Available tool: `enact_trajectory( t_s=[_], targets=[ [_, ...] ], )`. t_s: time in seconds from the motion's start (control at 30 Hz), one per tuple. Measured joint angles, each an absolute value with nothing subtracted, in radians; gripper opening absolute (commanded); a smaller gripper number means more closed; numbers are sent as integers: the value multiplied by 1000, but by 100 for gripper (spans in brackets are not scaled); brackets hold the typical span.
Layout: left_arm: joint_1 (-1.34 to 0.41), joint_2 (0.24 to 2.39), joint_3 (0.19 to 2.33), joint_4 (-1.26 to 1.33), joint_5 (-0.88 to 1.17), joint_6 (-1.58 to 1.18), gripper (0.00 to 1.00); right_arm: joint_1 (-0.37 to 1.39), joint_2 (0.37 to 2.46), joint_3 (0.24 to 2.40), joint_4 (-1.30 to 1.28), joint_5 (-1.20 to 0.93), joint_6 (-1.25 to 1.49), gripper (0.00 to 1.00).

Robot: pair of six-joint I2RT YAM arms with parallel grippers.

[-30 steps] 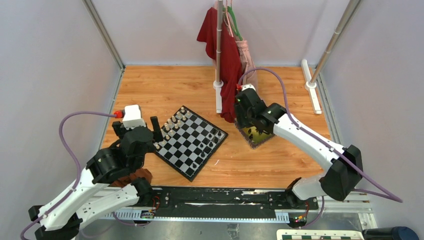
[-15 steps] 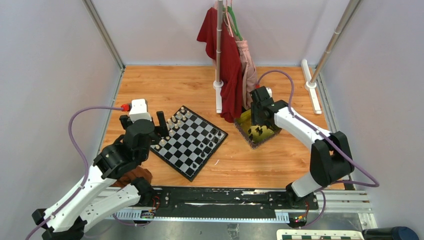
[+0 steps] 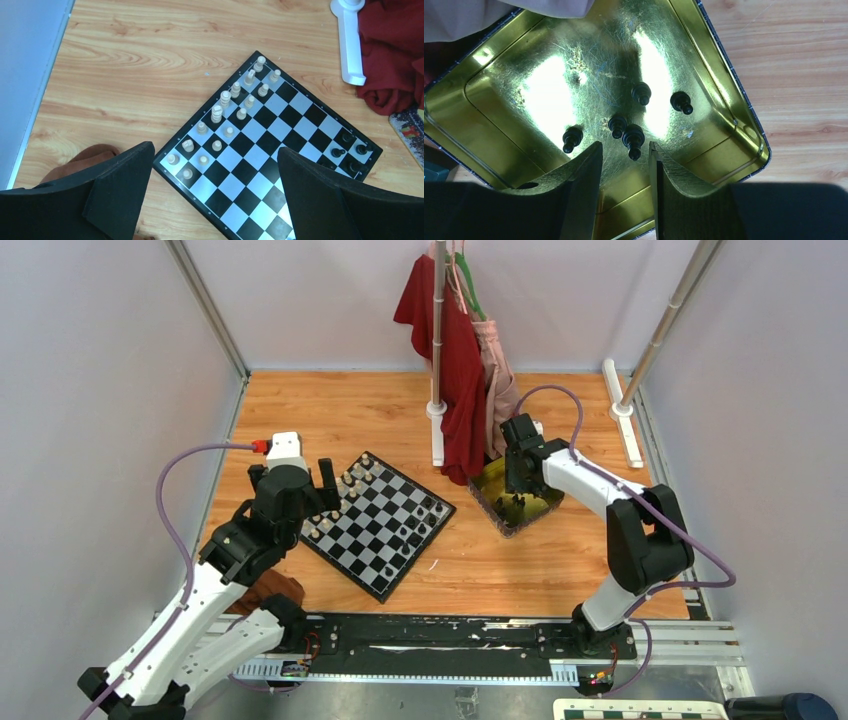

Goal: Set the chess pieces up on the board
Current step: Pick up the chess piece from the storage box.

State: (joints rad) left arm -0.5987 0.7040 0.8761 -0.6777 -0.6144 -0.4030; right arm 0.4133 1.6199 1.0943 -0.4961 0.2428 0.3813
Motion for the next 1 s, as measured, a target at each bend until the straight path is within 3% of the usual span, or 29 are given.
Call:
enact_trajectory(
  t_s=[1.0],
  targets=[
    [-516,705,857,-675,-515,-374,100,365,1630,1044,-467,192,398,28]
  ],
)
